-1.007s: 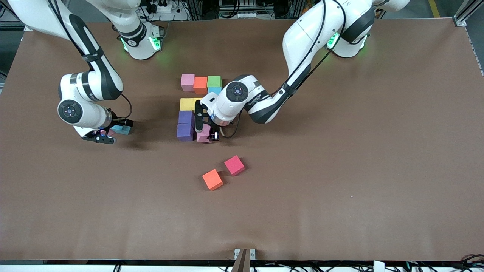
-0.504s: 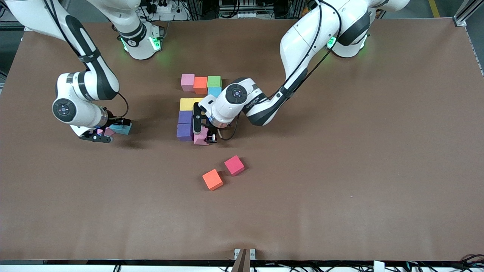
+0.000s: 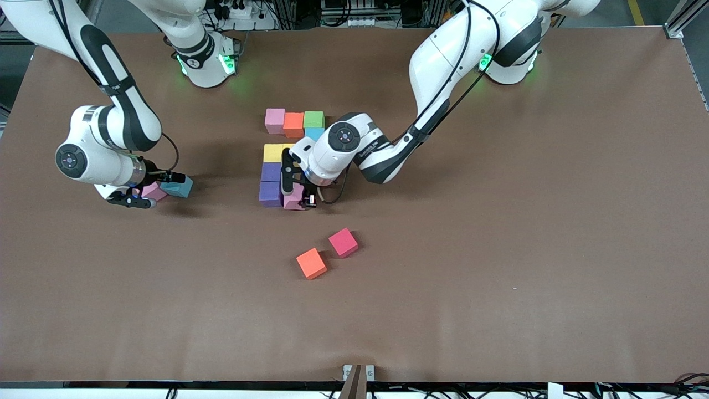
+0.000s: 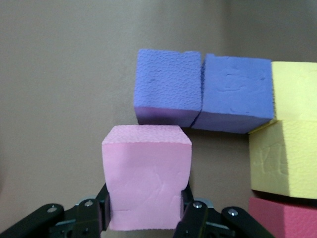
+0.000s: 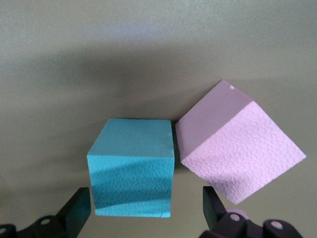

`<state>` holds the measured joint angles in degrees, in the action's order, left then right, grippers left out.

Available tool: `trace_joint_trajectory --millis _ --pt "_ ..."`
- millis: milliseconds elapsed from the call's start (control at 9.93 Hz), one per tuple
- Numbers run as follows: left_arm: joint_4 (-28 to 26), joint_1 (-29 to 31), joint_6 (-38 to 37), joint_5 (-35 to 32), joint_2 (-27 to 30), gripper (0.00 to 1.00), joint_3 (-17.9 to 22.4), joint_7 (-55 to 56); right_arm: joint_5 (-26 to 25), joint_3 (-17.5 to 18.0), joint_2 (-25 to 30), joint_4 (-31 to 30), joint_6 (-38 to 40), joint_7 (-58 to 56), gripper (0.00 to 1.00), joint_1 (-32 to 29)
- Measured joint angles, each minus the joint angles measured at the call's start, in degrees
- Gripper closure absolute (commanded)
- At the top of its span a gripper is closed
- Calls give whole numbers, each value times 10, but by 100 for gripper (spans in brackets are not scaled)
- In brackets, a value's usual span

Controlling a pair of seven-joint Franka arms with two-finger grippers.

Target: Form number 2 with 11 blocks

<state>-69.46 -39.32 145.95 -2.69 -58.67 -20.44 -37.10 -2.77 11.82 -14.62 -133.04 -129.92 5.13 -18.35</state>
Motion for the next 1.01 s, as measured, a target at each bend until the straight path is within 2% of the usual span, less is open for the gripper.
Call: trace_joint_trajectory --millis 504,604,705,806,1007 --pt "1 6 -23 0 0 76 -4 -34 25 3 -2 -2 -9 0 0 6" --pt "1 6 -25 0 0 75 -4 -34 25 3 -2 -2 -11 0 12 6" --pt "1 6 -26 0 0 75 -4 -34 26 3 -3 -2 -15 0 61 6" --pt "1 6 -27 0 0 76 -4 -34 26 3 -3 -2 -19 0 100 6" --pt "1 5 -31 0 0 75 -4 -34 28 0 -2 -2 -23 0 100 6"
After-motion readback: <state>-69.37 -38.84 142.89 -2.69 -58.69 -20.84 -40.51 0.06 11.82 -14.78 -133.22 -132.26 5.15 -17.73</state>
